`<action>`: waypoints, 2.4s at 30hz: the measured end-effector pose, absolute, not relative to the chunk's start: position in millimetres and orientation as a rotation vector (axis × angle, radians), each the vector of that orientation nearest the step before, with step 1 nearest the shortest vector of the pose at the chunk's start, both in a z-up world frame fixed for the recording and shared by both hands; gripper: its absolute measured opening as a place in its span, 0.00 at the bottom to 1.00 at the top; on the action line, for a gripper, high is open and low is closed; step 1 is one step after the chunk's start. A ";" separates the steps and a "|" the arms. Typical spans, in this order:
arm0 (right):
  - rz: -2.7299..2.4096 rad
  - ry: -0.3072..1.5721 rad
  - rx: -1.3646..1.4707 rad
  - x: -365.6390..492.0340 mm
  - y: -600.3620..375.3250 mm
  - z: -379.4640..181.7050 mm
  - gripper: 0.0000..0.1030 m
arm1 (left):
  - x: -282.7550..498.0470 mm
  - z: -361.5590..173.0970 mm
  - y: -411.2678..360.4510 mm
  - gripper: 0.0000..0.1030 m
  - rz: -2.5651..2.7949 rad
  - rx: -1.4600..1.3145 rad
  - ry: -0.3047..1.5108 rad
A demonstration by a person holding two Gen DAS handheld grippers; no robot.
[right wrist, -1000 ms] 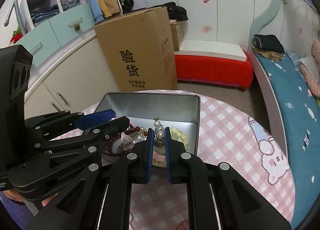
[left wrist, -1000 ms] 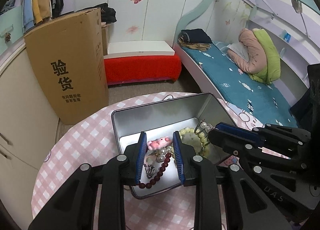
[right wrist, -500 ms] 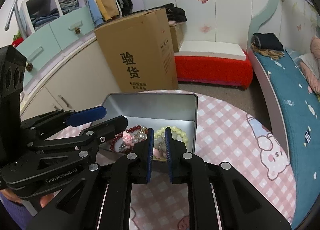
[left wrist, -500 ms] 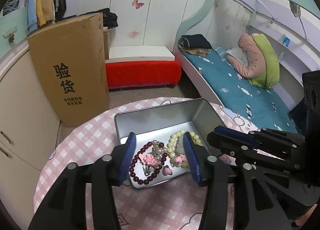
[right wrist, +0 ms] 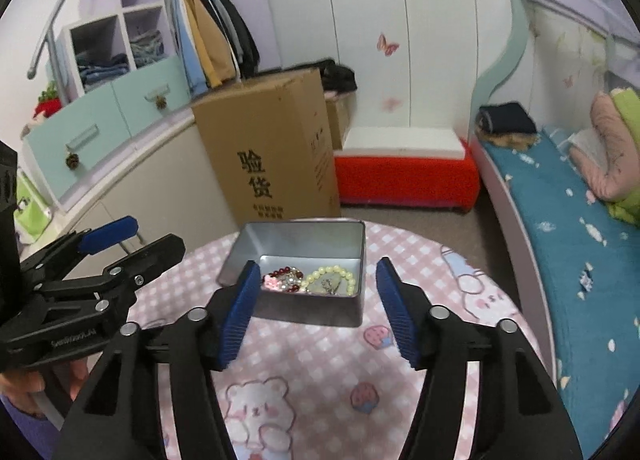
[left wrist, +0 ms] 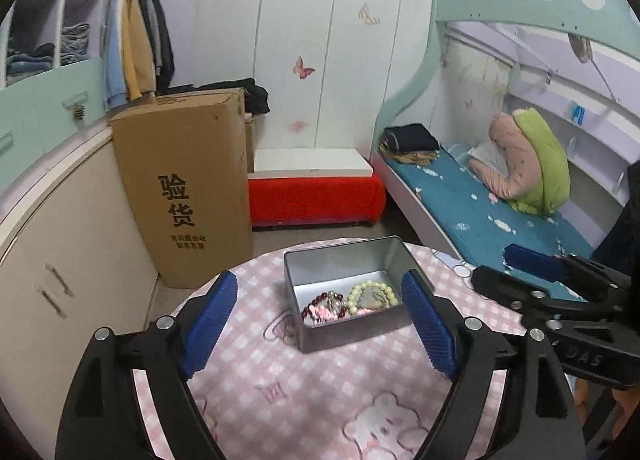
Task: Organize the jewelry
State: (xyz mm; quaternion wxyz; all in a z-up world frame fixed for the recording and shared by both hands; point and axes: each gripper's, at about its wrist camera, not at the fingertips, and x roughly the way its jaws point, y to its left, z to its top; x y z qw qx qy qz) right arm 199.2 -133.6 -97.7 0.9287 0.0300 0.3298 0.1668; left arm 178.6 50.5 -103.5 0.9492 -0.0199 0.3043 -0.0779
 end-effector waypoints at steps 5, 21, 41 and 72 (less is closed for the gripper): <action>0.338 0.601 0.030 150.7 -132.2 -68.4 0.67 | 134.5 -79.7 51.3 0.80 -0.150 -0.065 0.561; 0.324 0.414 0.014 33.2 -139.5 -7.1 0.72 | 16.2 -23.0 33.4 0.89 -0.085 0.000 0.340; 0.254 0.263 0.002 -22.5 -148.4 22.7 0.78 | -35.3 6.7 22.2 0.89 -0.030 0.034 0.163; 0.244 0.262 0.029 -17.0 -153.2 18.4 0.82 | -26.1 3.7 19.2 0.93 -0.026 0.031 0.150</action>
